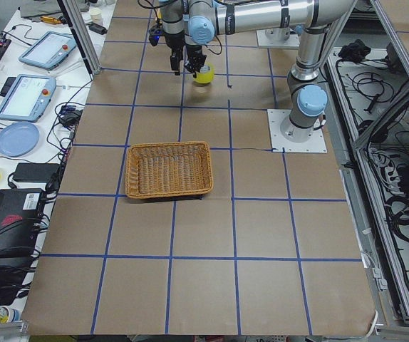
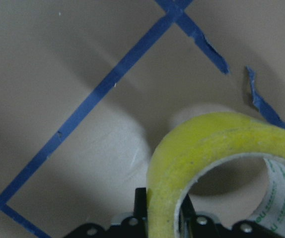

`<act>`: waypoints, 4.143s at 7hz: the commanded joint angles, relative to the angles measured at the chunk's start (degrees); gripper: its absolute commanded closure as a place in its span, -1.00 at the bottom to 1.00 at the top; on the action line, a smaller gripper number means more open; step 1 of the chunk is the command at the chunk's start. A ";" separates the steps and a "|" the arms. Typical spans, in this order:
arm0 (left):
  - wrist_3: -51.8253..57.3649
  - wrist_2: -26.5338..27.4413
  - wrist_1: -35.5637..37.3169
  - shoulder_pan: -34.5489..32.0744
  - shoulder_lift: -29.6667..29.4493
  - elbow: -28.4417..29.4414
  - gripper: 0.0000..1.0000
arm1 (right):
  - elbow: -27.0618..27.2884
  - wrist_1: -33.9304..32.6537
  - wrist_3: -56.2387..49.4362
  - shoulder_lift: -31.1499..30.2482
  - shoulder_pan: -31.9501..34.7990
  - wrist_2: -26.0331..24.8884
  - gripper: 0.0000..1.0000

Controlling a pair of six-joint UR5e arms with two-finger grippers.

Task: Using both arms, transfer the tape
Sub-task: 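Release the tape roll on the table and raise the right gripper, then reach the left gripper to the tape roll and grasp it while the right arm withdraws, then carry the tape roll with the left gripper over the wicker basket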

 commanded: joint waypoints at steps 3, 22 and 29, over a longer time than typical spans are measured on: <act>0.04 -0.07 0.91 0.00 0.01 -0.50 -1.00 | -0.64 0.09 -1.63 -1.62 0.20 -0.22 -1.00; -9.98 -1.83 34.93 -12.48 -4.29 -31.79 1.00 | 0.24 26.70 -82.43 -25.72 -33.56 -5.94 -1.00; 19.26 5.21 21.75 16.89 -0.86 -14.66 1.00 | 0.41 26.90 -82.43 -25.81 -33.56 -6.56 -1.00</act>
